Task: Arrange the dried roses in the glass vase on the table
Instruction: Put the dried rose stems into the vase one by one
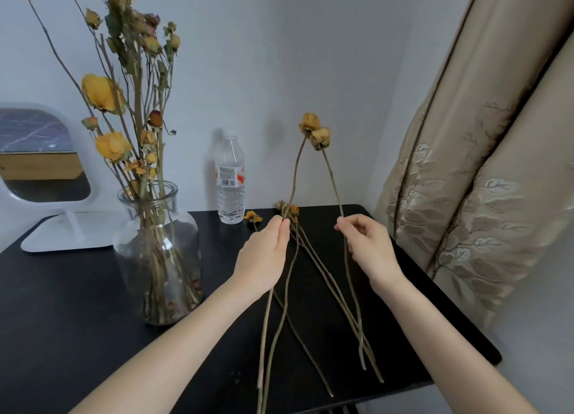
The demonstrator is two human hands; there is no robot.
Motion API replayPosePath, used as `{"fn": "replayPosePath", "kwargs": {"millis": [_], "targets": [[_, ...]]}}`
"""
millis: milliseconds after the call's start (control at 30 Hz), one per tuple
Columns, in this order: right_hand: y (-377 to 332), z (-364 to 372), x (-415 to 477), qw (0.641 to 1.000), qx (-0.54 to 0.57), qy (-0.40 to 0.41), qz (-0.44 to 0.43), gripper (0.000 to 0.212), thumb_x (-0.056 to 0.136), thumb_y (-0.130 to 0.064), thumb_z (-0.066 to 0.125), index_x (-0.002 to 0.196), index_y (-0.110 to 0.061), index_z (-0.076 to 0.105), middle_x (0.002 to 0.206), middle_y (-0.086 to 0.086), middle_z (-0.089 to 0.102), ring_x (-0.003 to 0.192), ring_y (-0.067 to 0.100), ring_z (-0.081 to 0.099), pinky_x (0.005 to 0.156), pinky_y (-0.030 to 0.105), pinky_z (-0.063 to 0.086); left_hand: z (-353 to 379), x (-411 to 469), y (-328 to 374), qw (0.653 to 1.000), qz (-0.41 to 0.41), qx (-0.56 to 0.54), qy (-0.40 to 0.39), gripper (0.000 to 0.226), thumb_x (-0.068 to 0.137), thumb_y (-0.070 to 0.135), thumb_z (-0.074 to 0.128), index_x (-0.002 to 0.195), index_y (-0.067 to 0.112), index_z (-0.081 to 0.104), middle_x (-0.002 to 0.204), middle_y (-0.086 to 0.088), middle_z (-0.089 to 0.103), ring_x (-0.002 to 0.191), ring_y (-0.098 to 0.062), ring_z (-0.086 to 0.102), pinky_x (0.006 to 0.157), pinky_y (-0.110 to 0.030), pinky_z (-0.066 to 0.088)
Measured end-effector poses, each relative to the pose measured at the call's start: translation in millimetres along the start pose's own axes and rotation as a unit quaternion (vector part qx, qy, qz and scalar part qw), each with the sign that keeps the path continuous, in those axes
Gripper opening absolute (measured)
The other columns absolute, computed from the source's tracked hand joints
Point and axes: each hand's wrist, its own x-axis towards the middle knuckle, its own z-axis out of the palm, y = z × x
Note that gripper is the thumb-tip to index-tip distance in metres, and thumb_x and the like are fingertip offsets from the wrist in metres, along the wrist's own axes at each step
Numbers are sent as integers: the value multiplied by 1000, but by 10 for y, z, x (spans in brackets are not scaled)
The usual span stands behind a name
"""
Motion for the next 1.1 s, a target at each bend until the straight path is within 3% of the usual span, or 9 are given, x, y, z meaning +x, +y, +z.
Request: {"fn": "replayPosePath", "kwargs": {"millis": [100,200,367,500,600,700,933,1100], "targets": [[-227,70,-42,999,41,-9,-22,16,93,-26,55,82,-19,65,53,-15,53,55,-2,47,59,17,34,-205,-83,105,996,7,-79,51,33,98,32,31,69,25,45,53,10,40,45,0,42,48,-12,34],[-463,136,-101,996,72,-10,-53,19,93,-26,55,78,-18,64,45,-20,52,48,-4,48,58,18,33,-439,-127,203,985,-21,-165,43,34,98,32,35,72,19,52,47,14,45,50,0,41,51,-12,34],[-693,233,-245,993,80,-39,-78,21,94,-24,53,74,-21,62,41,-22,51,43,-10,48,57,18,31,-817,-199,371,961,-37,-274,11,31,97,32,39,76,16,55,40,11,29,32,-2,27,34,-10,23],[-786,255,-326,994,67,-51,-69,22,94,-23,52,75,-18,62,40,-19,51,43,-5,47,55,17,31,-1070,-229,429,969,-37,-240,40,31,98,30,38,77,13,52,49,8,27,34,-3,25,34,-11,22],[-899,263,-322,993,78,-43,-71,21,94,-22,52,76,-17,63,50,-12,49,53,2,44,57,18,32,-1284,-245,464,977,-22,-197,74,32,99,29,36,76,13,50,46,12,35,33,-1,31,34,-10,23],[-1094,313,-271,991,91,-37,-93,22,95,-22,51,77,-18,63,56,-13,46,57,2,42,58,18,33,-1560,-209,532,976,-7,-188,106,31,99,29,35,76,15,50,55,7,31,37,-2,29,35,-10,22],[-1602,507,-115,978,141,-45,-147,27,94,-24,50,72,-21,65,58,-7,46,48,3,38,49,15,32,-2249,-72,773,969,61,-121,207,33,100,28,31,74,19,49,66,3,35,47,-3,31,37,-10,25],[-1908,688,-40,969,174,-50,-166,29,94,-22,49,69,-21,63,59,-6,46,51,6,38,53,20,30,-2554,59,866,961,89,-58,256,33,101,27,28,75,22,48,68,4,38,56,-8,33,49,-22,27]]}}
